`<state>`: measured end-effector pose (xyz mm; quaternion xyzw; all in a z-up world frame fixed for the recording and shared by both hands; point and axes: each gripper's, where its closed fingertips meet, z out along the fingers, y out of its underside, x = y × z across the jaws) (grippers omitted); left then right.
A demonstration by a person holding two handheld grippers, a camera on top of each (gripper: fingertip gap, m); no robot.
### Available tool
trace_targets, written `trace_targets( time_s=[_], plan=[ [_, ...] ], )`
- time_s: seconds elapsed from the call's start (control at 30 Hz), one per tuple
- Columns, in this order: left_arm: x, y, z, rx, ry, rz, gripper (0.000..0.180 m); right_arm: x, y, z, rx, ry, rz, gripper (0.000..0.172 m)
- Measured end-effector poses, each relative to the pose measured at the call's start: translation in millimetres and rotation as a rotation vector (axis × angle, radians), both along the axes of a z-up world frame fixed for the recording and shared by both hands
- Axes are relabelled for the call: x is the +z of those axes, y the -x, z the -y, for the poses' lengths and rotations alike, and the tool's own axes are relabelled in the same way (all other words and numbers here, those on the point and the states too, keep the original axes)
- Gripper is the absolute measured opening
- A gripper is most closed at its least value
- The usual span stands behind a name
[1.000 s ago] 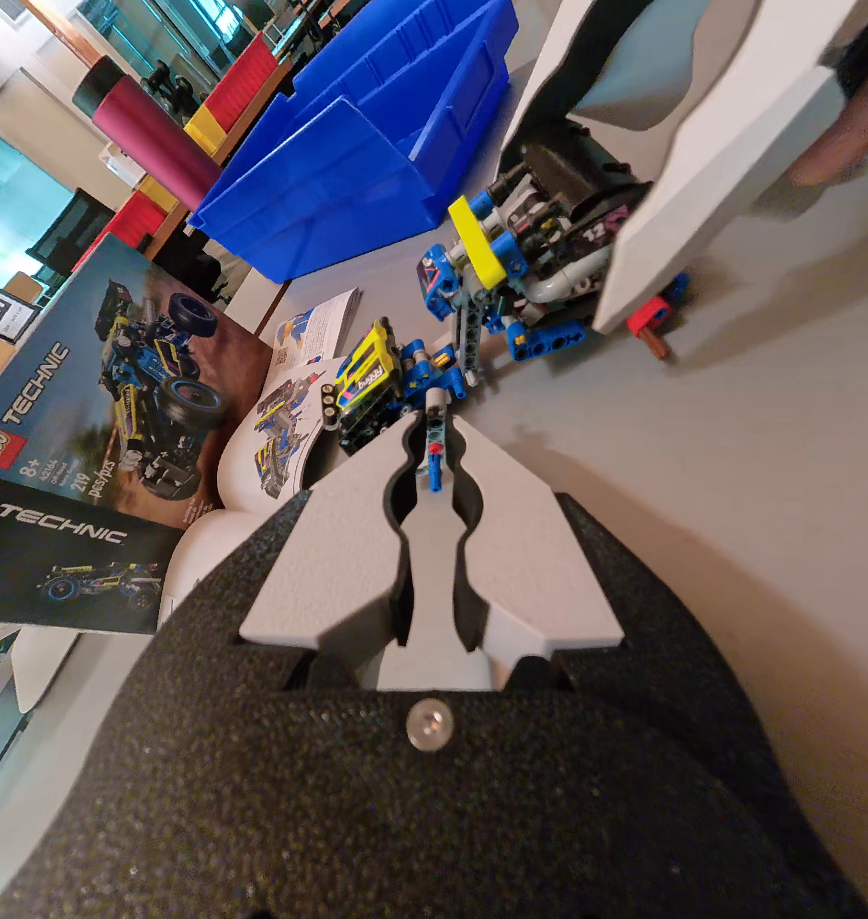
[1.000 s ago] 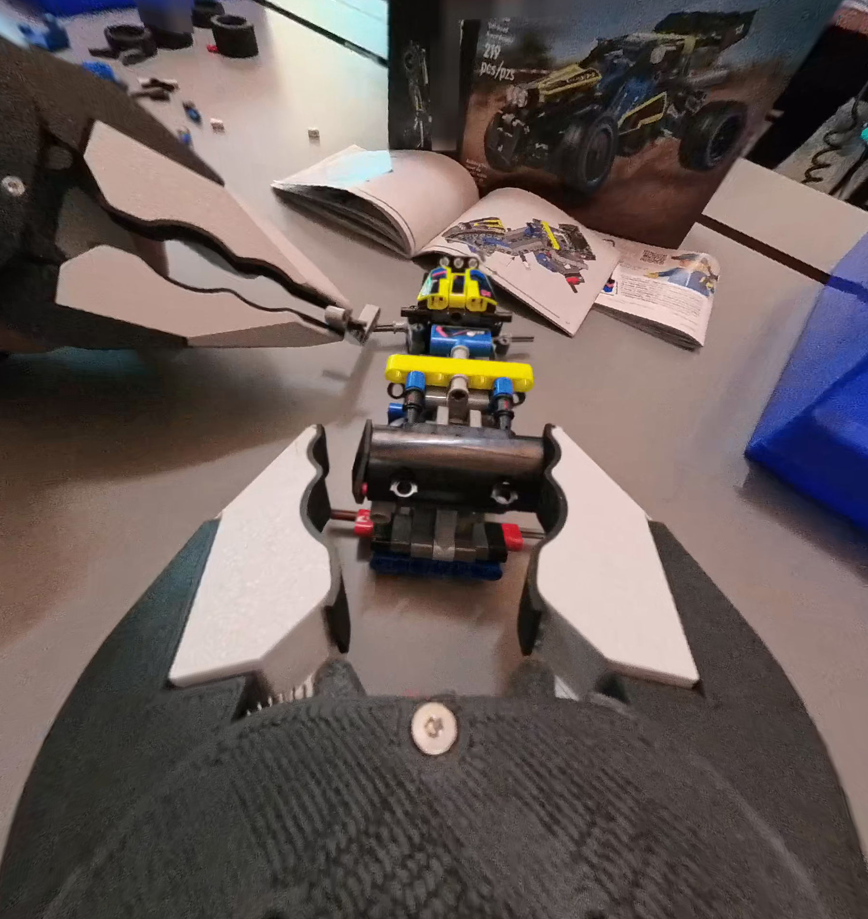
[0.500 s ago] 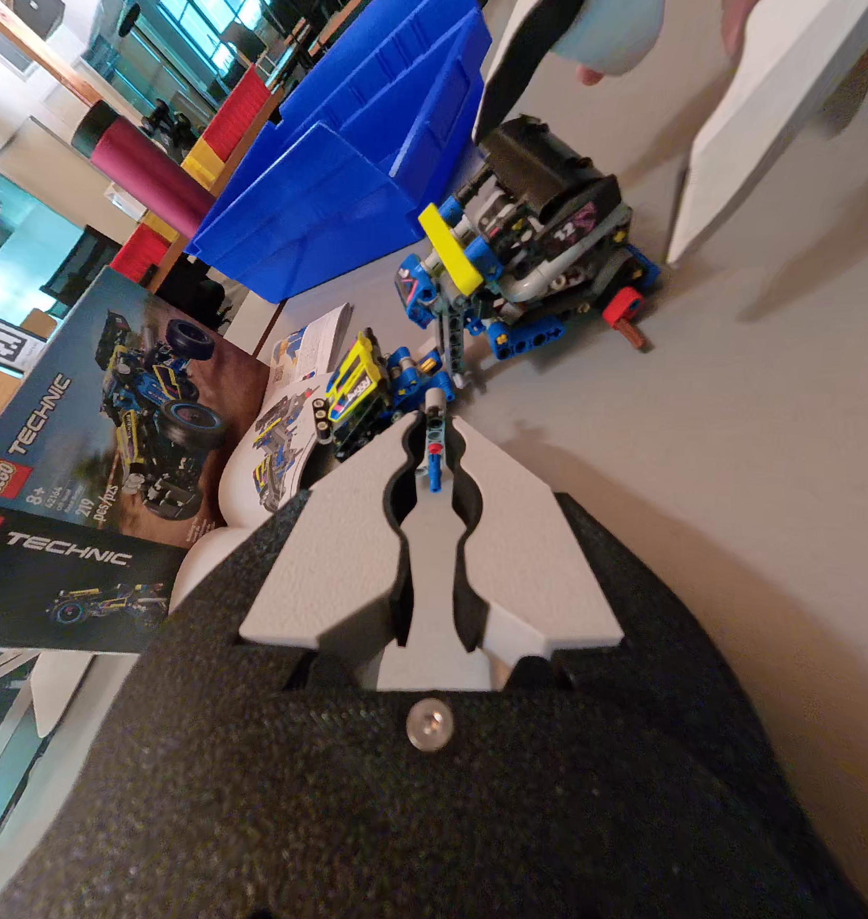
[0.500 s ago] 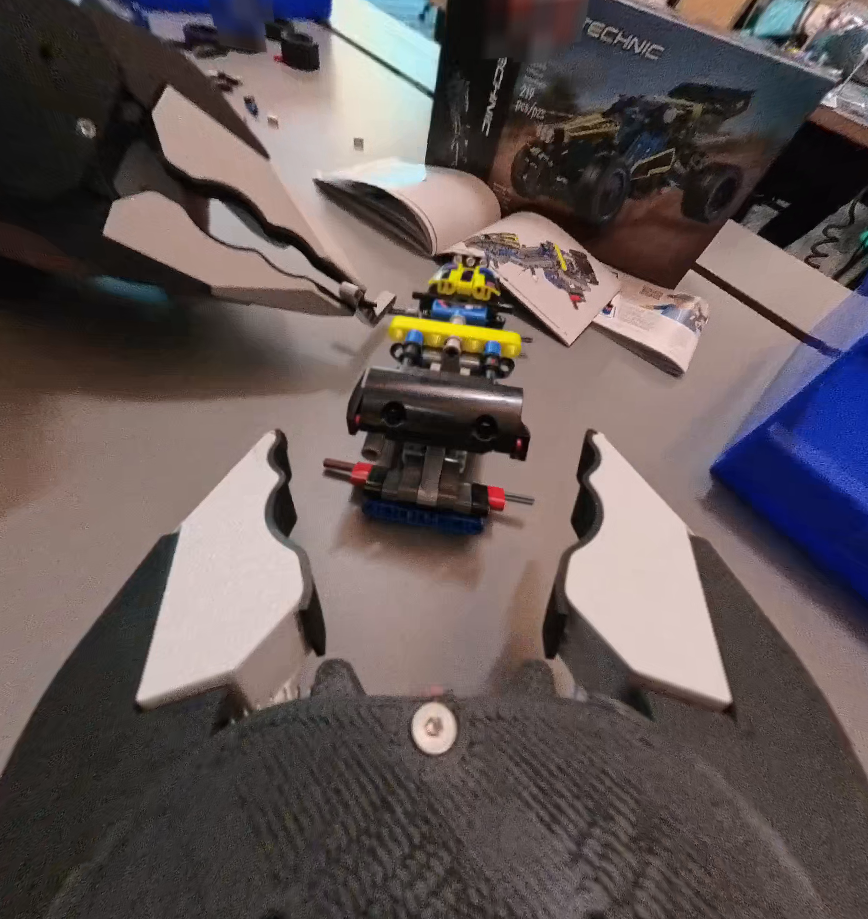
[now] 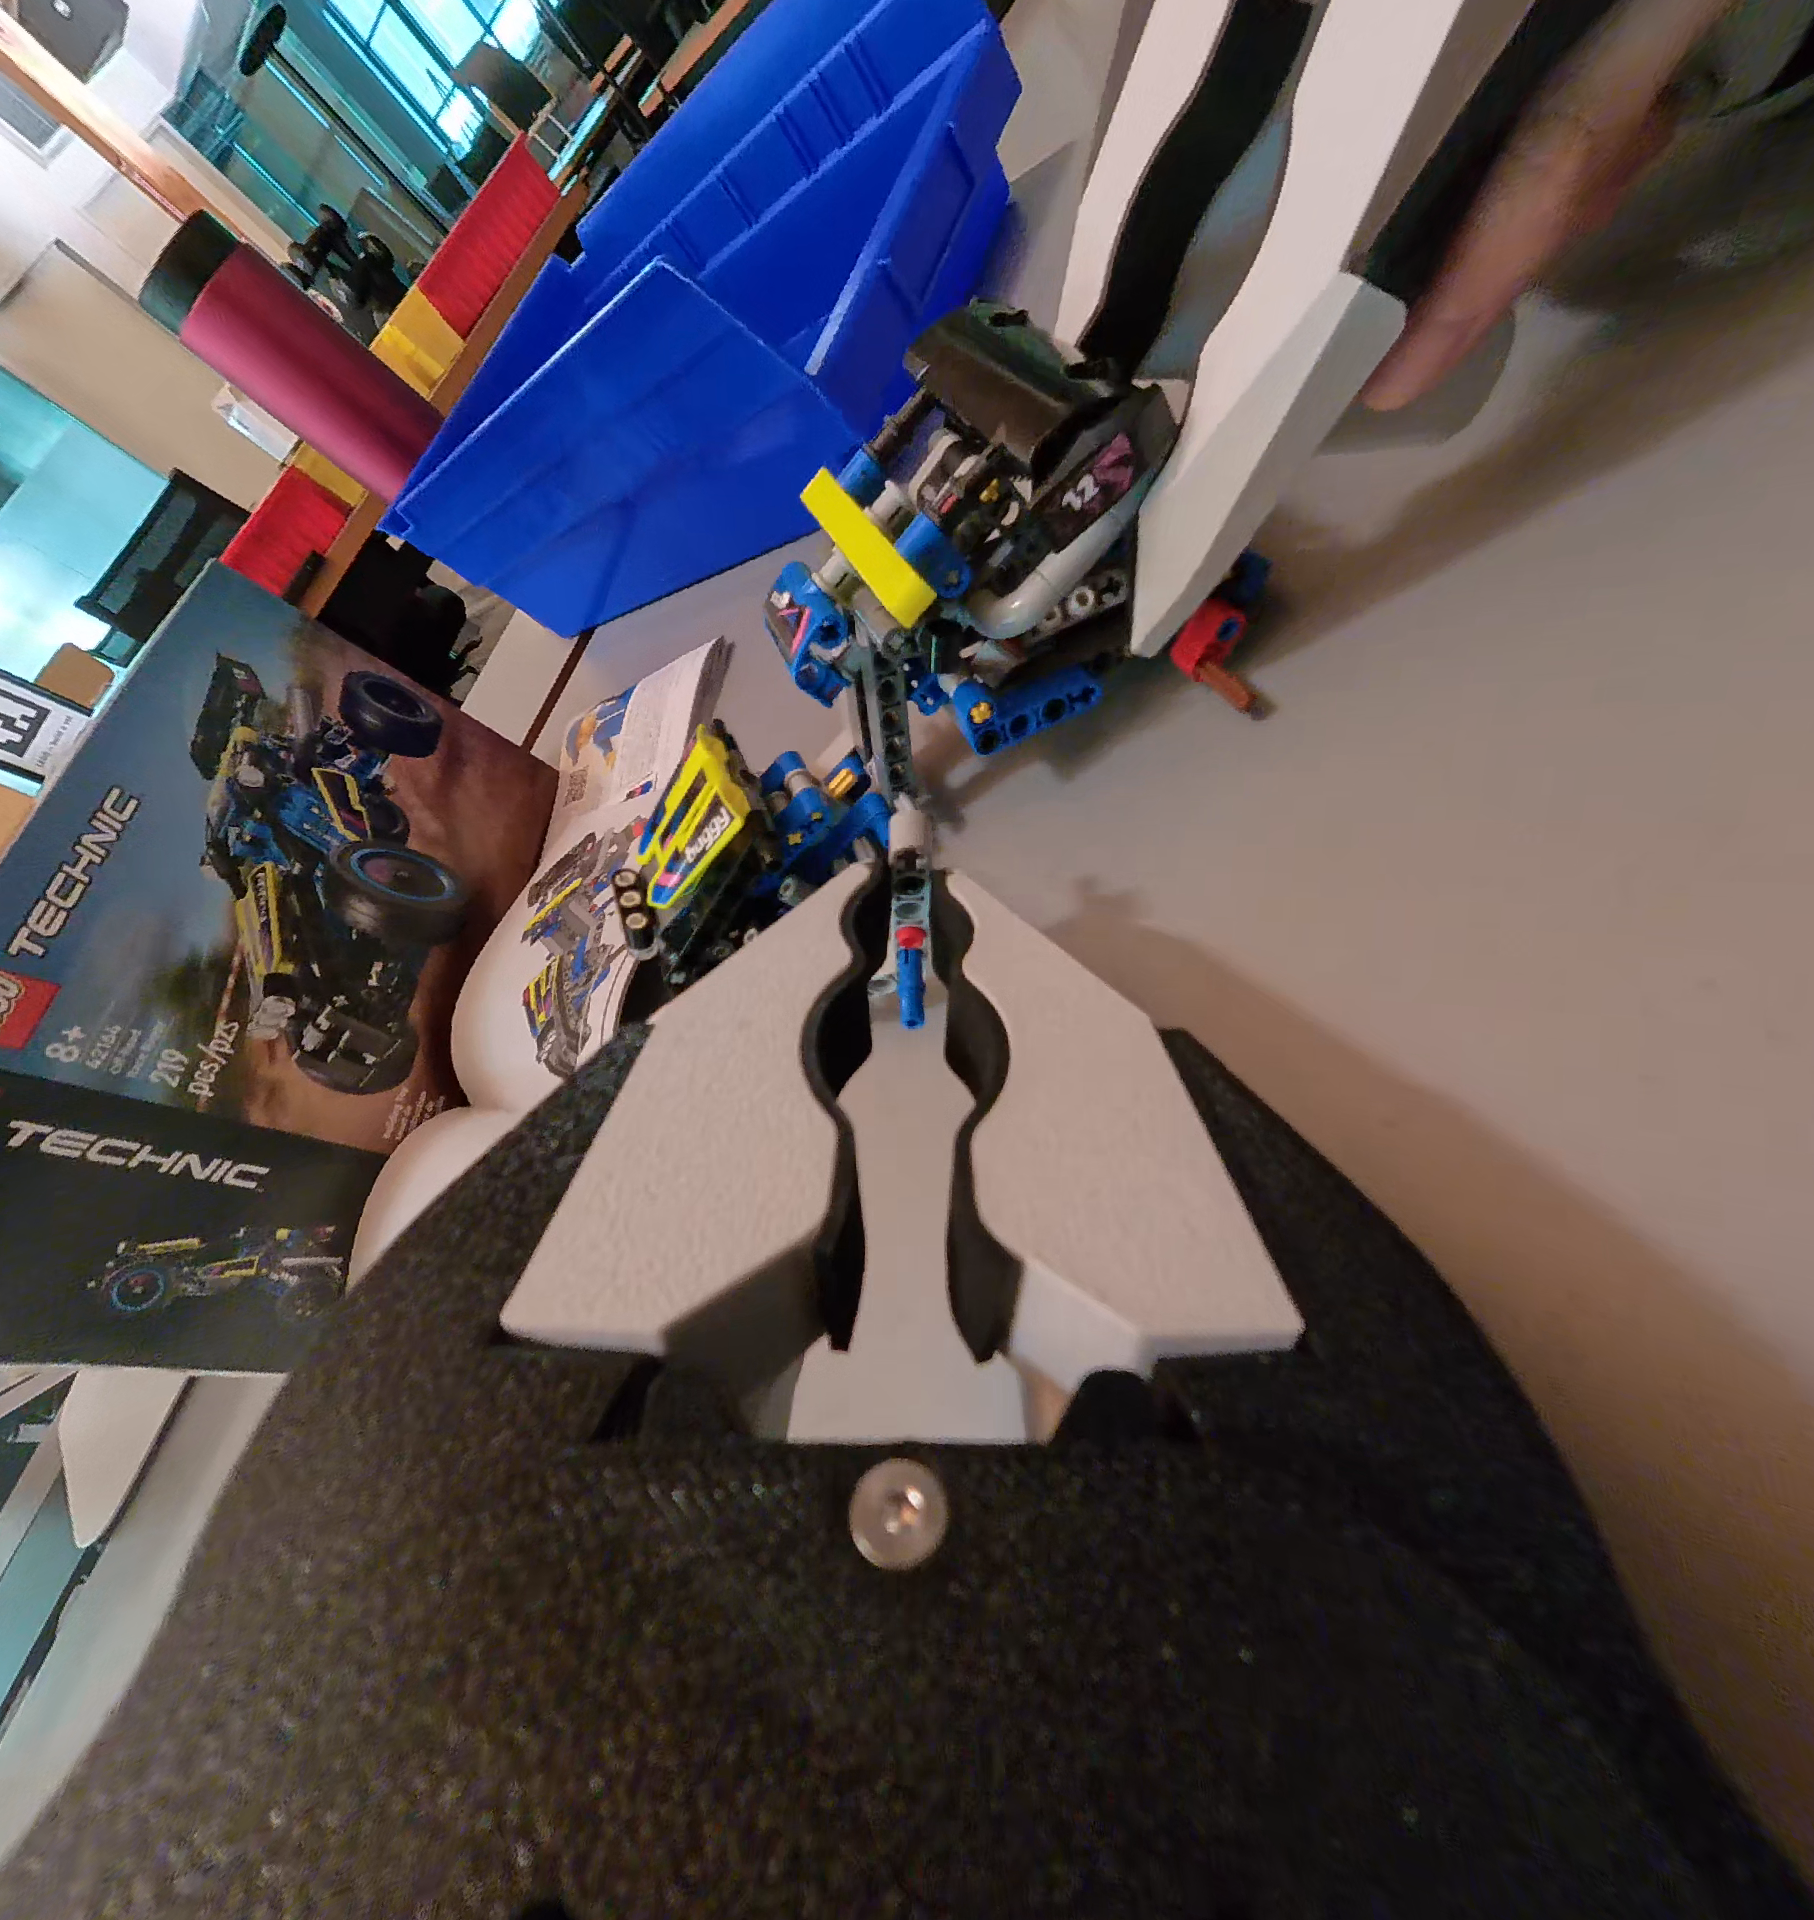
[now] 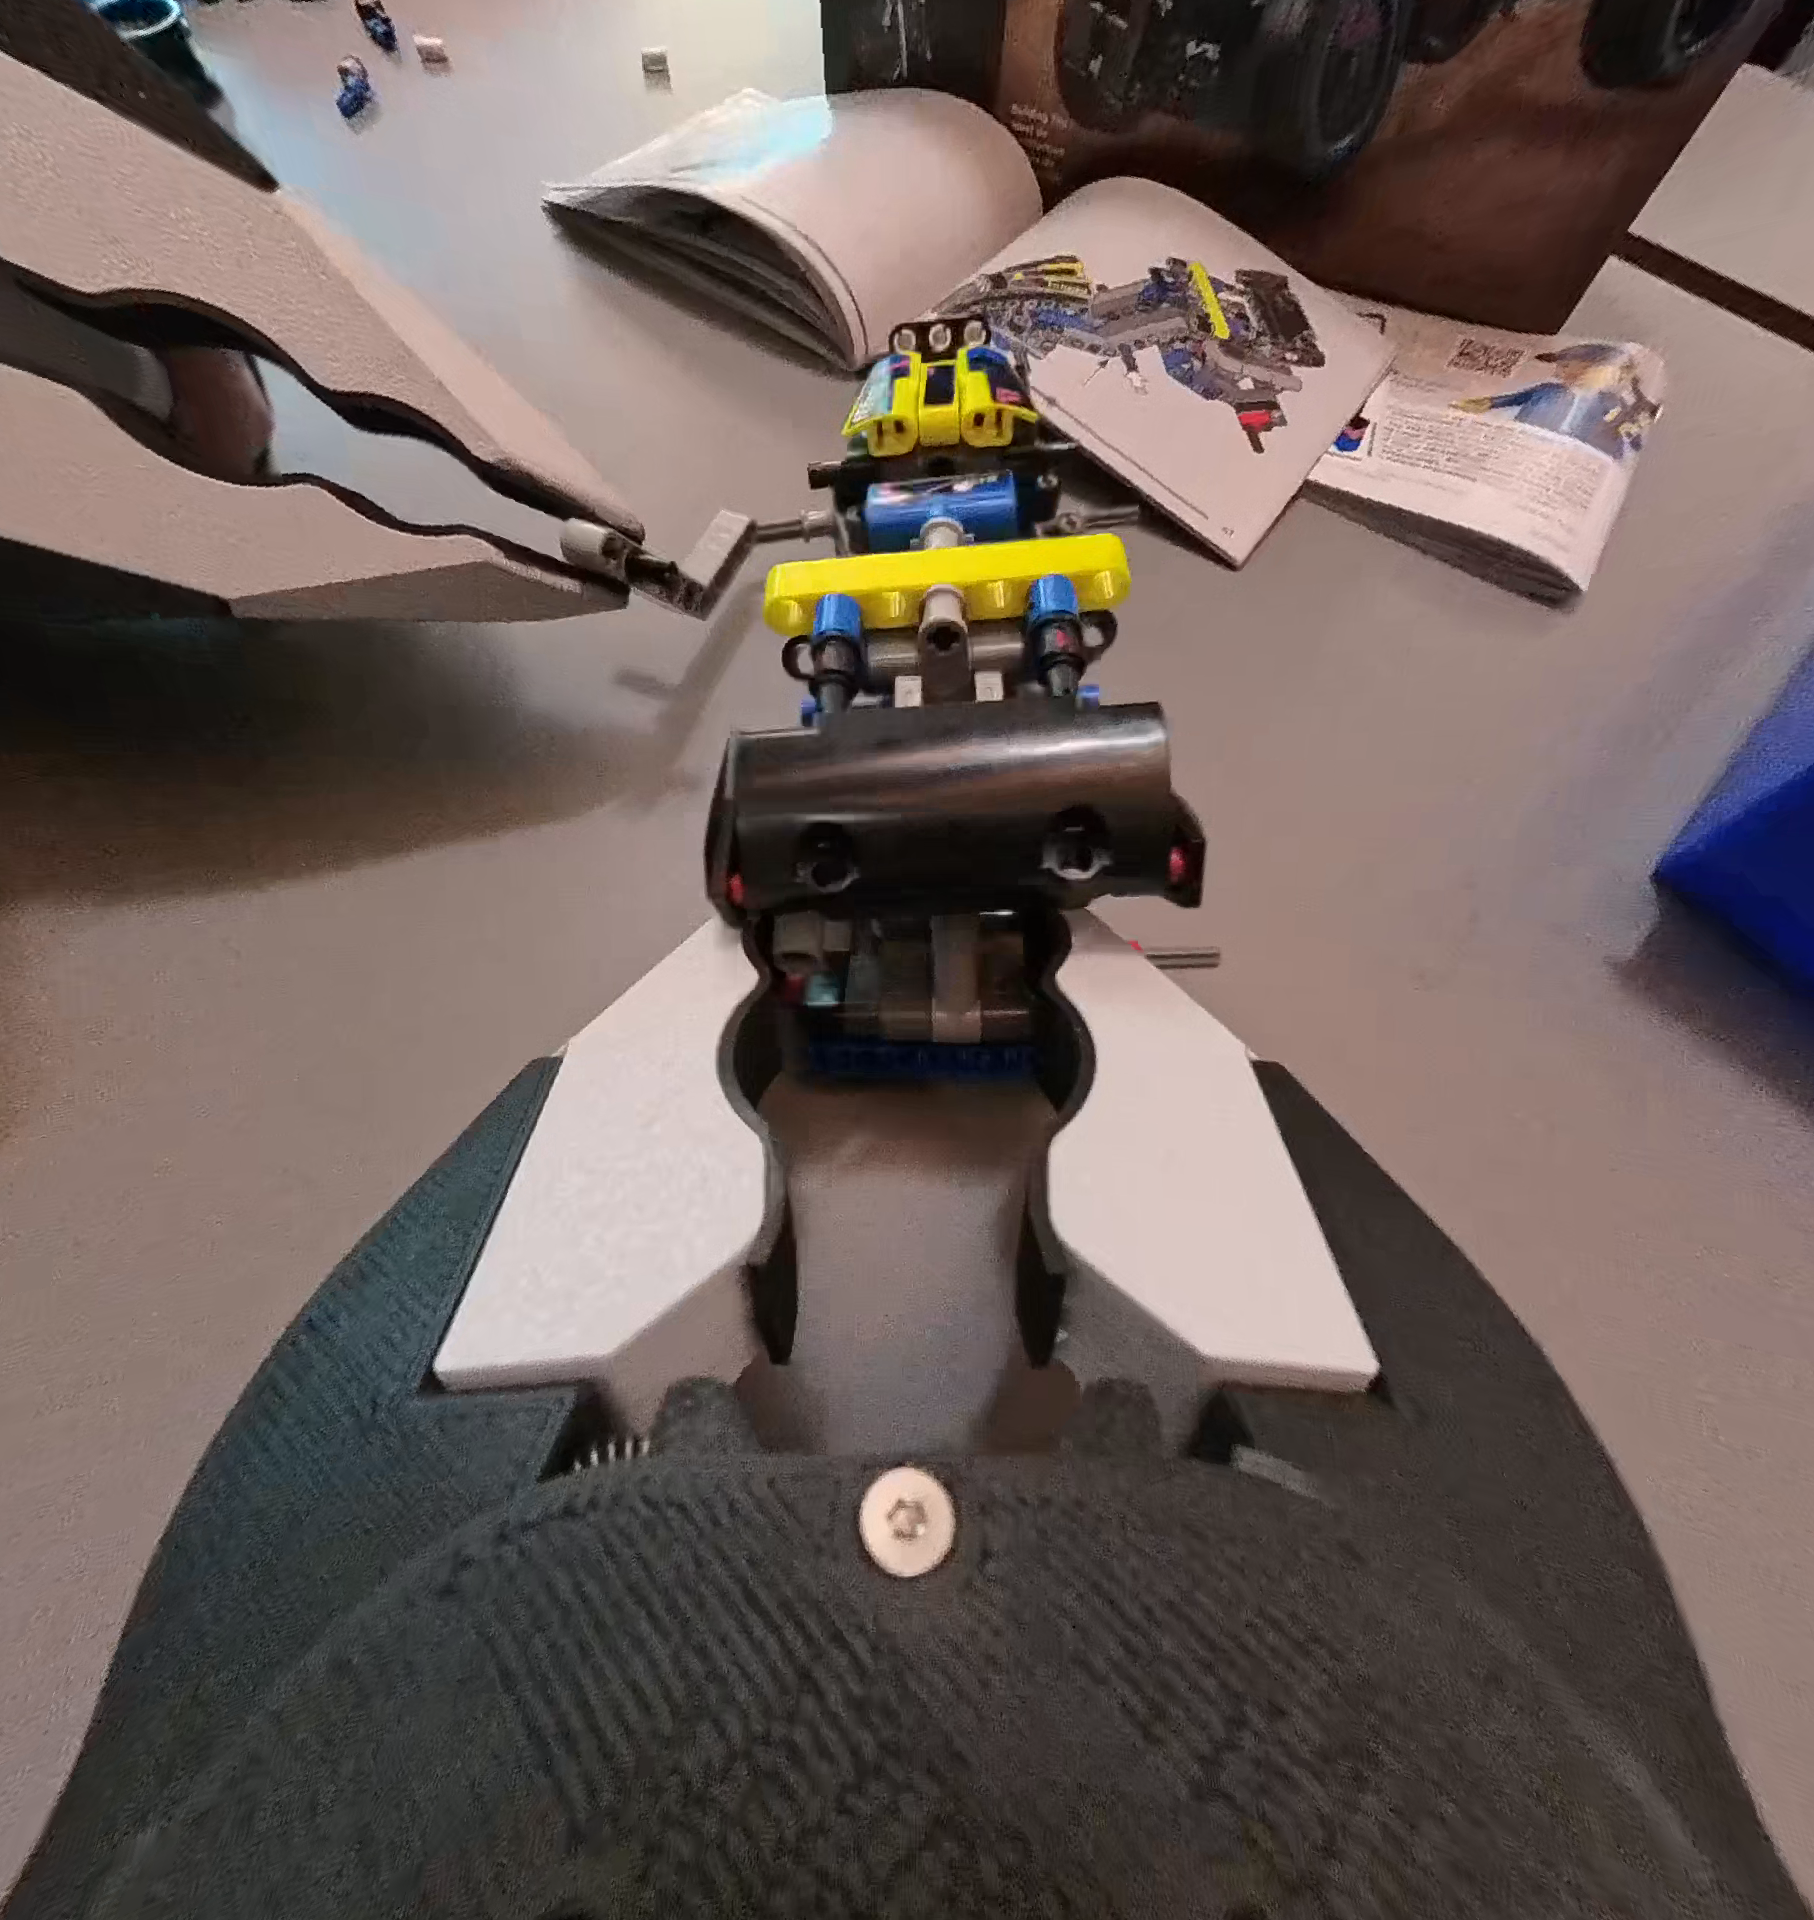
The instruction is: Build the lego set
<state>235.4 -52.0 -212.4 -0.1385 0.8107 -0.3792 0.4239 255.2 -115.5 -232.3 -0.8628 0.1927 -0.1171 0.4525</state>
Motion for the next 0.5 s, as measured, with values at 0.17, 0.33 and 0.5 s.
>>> trace_targets(
  time_s=[0.17,0.33,0.5],
  plan=[
    [3,-1,-2,0.01,0.018,0.001,0.004,1,-2,-7,0.012,-0.064,-0.119,0.035],
    [8,-2,-7,0.021,0.026,0.012,0.004,18,18,-20,-0.052,-0.324,-0.398,0.03],
    [19,5,-5,0.004,0.008,0.027,0.004,16,41,-19,-0.066,-0.417,-0.528,0.025]
  ],
)
